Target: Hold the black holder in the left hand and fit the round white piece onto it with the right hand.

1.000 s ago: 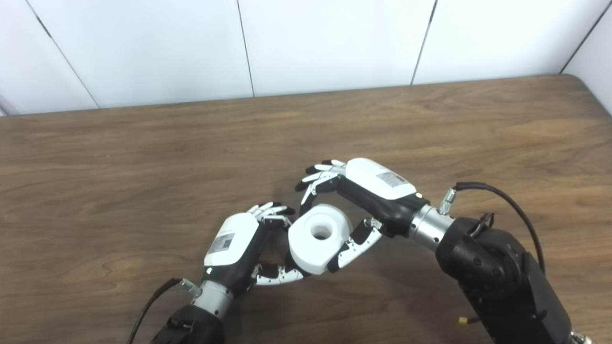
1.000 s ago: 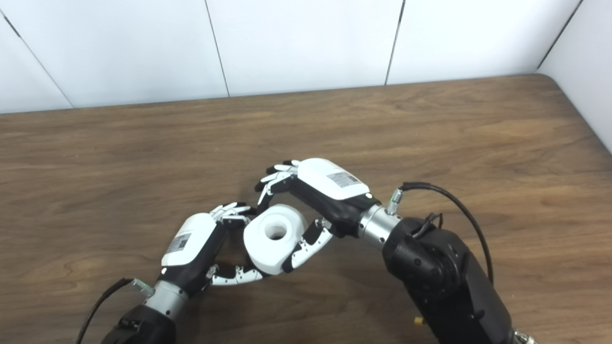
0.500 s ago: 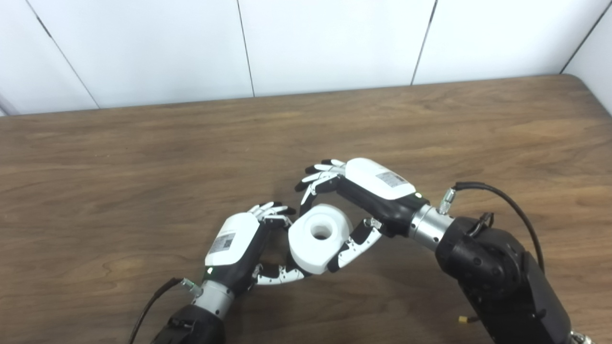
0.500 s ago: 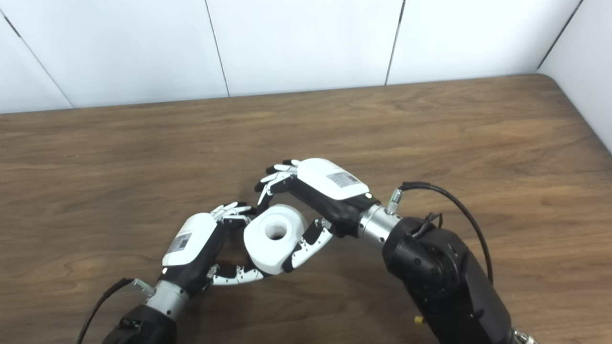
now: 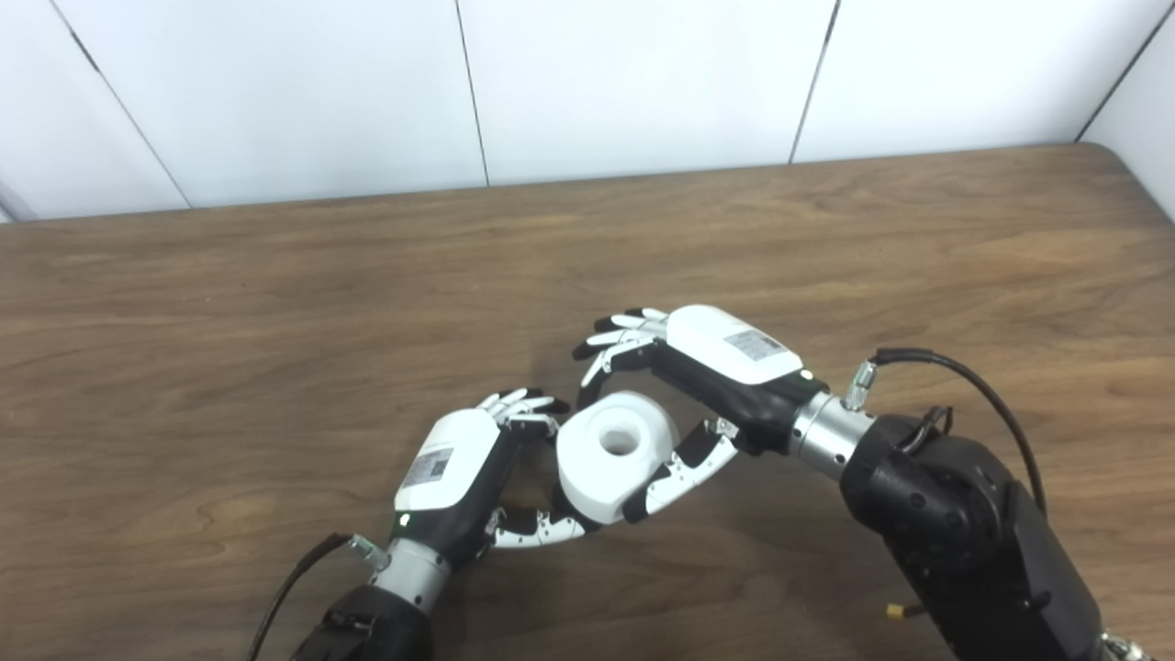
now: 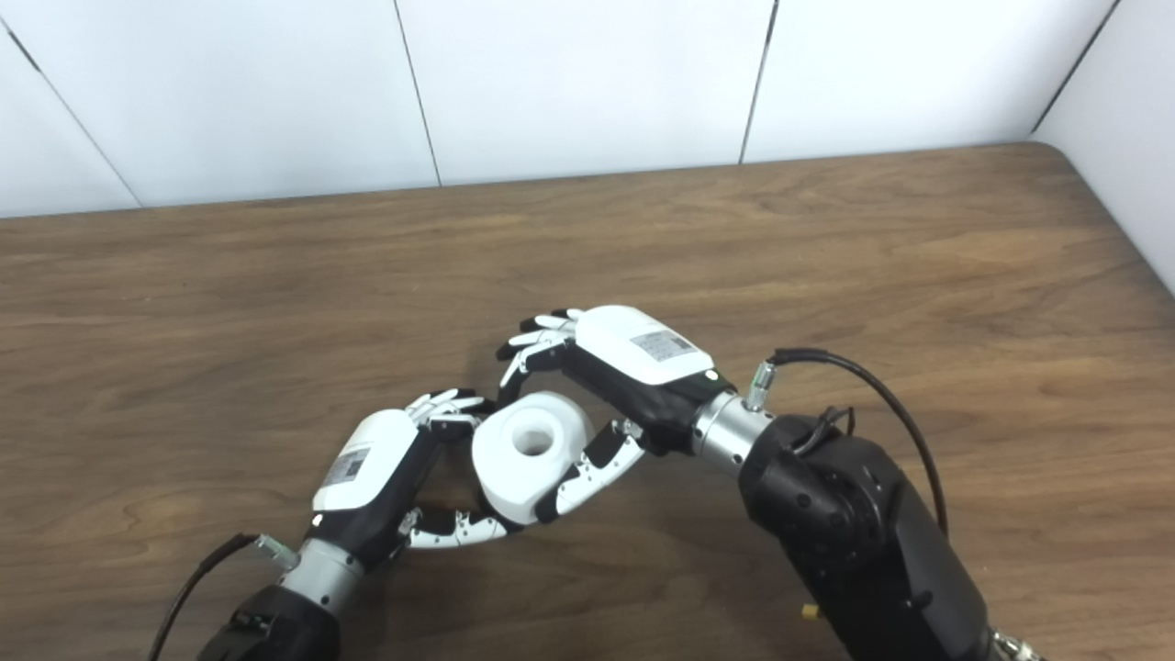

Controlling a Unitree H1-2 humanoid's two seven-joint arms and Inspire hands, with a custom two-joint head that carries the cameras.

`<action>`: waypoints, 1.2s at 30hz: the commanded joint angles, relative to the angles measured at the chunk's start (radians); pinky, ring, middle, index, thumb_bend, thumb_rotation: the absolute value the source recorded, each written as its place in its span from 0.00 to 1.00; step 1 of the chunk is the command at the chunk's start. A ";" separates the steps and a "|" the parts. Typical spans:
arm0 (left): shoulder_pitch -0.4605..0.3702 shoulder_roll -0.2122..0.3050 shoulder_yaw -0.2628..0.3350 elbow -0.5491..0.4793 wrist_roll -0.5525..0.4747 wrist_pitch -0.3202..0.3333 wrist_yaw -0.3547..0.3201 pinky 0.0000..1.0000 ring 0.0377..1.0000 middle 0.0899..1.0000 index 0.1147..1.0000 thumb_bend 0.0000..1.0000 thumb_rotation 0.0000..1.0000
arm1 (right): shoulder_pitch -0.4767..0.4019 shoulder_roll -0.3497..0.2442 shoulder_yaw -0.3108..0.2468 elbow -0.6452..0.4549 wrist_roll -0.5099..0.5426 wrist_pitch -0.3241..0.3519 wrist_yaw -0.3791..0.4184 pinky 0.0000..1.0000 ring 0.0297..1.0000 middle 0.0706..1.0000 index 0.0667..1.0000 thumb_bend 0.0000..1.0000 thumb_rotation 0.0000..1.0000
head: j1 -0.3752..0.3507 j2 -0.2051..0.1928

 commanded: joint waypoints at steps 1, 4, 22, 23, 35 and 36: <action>0.012 0.003 -0.014 0.032 -0.009 0.024 -0.045 0.92 0.91 0.81 0.42 0.52 0.05 | -0.033 -0.002 -0.012 -0.033 0.005 0.001 -0.001 1.00 0.99 0.91 0.74 1.00 0.35 | 0.000 0.001; 0.012 0.002 -0.014 0.029 -0.006 0.035 -0.053 0.92 0.91 0.81 0.42 0.52 0.05 | -0.032 -0.002 -0.013 -0.035 0.005 -0.001 0.001 1.00 1.00 0.93 0.79 1.00 0.37 | 0.000 -0.001; 0.011 0.004 -0.012 0.032 -0.007 0.029 -0.054 0.92 0.91 0.81 0.42 0.52 0.05 | -0.037 -0.010 -0.018 -0.049 -0.002 0.016 0.023 1.00 1.00 1.00 0.95 1.00 0.41 | 0.002 0.000; 0.011 0.004 -0.012 0.033 -0.006 0.029 -0.054 0.92 0.90 0.80 0.42 0.52 0.05 | -0.040 -0.011 -0.017 -0.050 -0.003 0.020 0.029 1.00 1.00 1.00 0.96 1.00 0.42 | 0.002 0.000; 0.004 0.006 -0.013 0.038 -0.001 0.031 -0.059 0.93 0.91 0.79 0.42 0.52 0.05 | -0.124 -0.078 -0.029 -0.163 0.007 0.146 0.206 1.00 1.00 1.00 1.00 1.00 0.47 | 0.000 0.000; 0.004 0.006 -0.013 0.038 -0.001 0.031 -0.059 0.93 0.91 0.79 0.42 0.52 0.05 | -0.134 -0.088 -0.033 -0.177 0.011 0.157 0.224 1.00 1.00 1.00 1.00 1.00 0.47 | 0.000 0.000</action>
